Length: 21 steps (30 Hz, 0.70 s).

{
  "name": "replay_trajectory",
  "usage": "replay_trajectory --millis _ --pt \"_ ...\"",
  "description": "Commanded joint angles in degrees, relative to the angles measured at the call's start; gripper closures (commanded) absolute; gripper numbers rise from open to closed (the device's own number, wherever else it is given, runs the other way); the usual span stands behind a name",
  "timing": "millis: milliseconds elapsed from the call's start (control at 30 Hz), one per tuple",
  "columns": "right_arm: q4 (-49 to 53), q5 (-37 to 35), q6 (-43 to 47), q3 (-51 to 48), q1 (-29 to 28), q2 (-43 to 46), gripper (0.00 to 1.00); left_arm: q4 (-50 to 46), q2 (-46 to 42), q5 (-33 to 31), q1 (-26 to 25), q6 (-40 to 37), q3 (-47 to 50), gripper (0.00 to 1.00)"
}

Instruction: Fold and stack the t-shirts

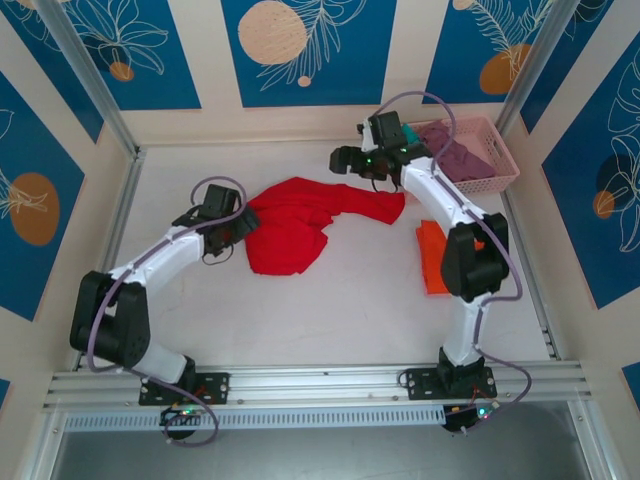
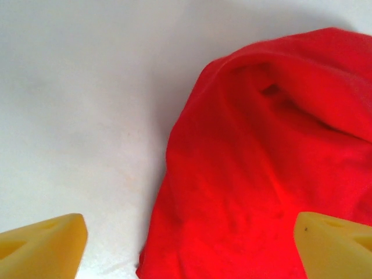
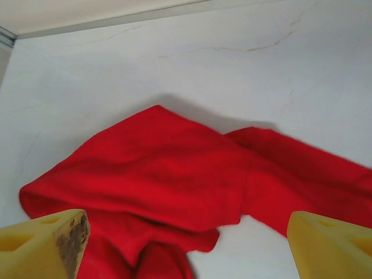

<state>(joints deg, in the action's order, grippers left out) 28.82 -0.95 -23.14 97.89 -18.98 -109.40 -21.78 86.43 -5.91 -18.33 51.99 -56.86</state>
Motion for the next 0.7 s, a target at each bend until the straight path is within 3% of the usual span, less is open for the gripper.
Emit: replay_trajectory --millis 0,100,267,400,667 --pt "-1.9 3.3 -2.1 -6.7 0.9 3.9 0.11 0.1 2.1 6.3 0.4 3.4 -1.4 0.15" --pt "-2.2 3.2 -3.6 -12.1 1.7 7.6 0.11 0.9 3.2 8.4 -0.5 7.4 -0.5 0.2" --pt "-3.2 3.3 -6.4 -20.3 3.4 12.3 0.12 2.1 -2.0 4.2 -3.9 13.3 5.2 0.22" --pt "-3.7 3.2 -8.0 -24.4 4.4 14.2 0.12 2.8 -2.4 5.9 -4.8 17.3 8.8 0.34" --pt "-3.3 3.1 -8.8 -25.1 4.5 14.0 0.12 2.9 2.5 6.3 -5.1 17.2 7.1 0.58"
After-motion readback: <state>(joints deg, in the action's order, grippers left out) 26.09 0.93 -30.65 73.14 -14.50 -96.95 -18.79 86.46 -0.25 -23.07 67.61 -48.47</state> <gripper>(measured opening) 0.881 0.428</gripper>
